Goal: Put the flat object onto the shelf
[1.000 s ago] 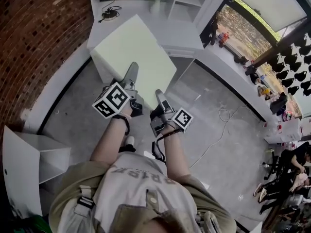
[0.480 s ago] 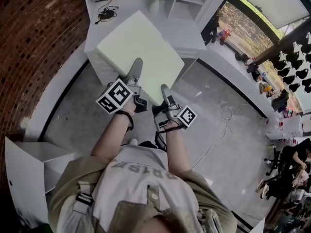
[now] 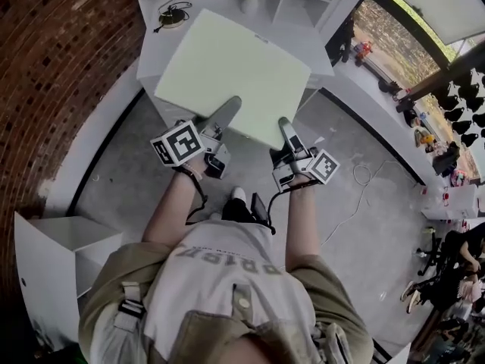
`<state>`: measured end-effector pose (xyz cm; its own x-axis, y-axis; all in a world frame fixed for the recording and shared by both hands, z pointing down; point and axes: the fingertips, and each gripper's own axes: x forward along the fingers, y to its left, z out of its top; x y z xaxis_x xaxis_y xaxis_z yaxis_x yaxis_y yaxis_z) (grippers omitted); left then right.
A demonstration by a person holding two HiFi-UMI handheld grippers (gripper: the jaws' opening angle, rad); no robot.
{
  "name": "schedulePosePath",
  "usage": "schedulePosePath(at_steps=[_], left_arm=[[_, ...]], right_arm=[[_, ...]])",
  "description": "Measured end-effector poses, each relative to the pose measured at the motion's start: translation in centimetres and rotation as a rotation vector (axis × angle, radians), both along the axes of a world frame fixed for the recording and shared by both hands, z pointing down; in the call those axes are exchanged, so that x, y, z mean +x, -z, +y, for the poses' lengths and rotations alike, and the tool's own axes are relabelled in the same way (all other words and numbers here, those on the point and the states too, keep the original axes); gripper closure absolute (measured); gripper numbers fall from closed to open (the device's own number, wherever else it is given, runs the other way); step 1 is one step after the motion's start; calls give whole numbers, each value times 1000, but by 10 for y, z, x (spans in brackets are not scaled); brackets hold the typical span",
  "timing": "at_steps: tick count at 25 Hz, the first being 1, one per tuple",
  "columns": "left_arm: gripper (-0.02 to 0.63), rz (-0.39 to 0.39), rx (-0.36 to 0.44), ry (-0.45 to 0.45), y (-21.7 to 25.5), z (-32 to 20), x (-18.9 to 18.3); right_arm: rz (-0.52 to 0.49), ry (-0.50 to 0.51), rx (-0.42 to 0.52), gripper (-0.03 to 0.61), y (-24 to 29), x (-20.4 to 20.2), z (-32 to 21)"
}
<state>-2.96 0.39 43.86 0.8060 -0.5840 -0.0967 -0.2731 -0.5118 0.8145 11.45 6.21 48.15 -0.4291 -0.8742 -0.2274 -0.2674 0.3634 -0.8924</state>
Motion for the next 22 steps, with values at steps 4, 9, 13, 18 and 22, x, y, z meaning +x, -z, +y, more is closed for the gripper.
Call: schedulePosePath(at_steps=[4, 9, 13, 18, 22], left_arm=[[222, 23, -19, -11, -6, -8, 3], [238, 88, -50, 65, -13, -30, -2], [294, 194, -88, 178, -13, -50, -3], [305, 223, -119, 291, -19, -77, -4], [307, 267, -131, 341, -21, -93, 5]], right_arm=[[80, 102, 7, 259, 13, 7, -30], [143, 217, 0, 259, 17, 5, -64], [92, 171, -28, 248, 13, 13, -87], [21, 96, -86, 119, -4, 14, -104], [-104, 96, -129, 98, -19, 2, -106]])
